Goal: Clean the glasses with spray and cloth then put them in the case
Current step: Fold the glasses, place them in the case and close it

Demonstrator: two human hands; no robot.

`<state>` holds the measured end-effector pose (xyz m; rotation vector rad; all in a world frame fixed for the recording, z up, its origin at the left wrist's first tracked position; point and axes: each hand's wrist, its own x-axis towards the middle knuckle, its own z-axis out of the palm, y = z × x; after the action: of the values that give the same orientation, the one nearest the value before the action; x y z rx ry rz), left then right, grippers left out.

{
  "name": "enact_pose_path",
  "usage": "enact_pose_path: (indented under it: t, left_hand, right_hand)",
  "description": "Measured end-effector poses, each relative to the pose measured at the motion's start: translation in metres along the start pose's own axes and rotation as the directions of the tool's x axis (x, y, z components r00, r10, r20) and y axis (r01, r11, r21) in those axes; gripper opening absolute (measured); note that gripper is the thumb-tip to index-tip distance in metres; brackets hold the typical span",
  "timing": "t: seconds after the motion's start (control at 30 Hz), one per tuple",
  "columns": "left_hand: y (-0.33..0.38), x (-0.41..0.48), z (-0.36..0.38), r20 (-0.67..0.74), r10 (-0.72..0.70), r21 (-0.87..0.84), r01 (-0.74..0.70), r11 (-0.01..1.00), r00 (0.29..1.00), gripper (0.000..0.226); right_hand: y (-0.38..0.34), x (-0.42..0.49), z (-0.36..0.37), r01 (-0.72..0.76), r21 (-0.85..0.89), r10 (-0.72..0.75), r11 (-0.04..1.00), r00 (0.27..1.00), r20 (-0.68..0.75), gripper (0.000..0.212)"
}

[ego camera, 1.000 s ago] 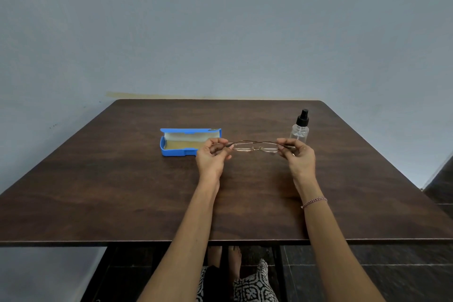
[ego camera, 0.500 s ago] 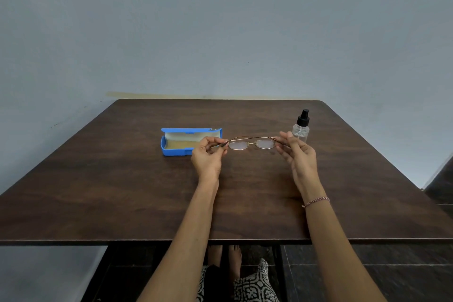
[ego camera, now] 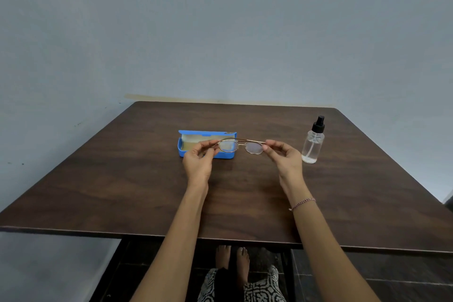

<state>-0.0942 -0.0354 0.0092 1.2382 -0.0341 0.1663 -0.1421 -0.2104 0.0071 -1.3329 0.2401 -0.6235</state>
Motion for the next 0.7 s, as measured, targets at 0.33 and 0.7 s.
enact_pose_path:
  t: [0.33, 0.7]
  left_hand:
    - [0.013, 0.033, -0.047, -0.159, -0.020, 0.162, 0.046, 0.986, 0.987, 0.005]
    - [0.014, 0.055, -0.056, -0.263, -0.100, 0.344, 0.191, 0.919, 0.960, 0.008]
  right_hand:
    - [0.012, 0.005, 0.064, -0.129, -0.153, 0.126, 0.980, 0.992, -0.030, 0.015]
    - [0.010, 0.008, 0.086, -0.122, -0.386, 0.134, 0.914, 0.991, 0.004, 0.018]
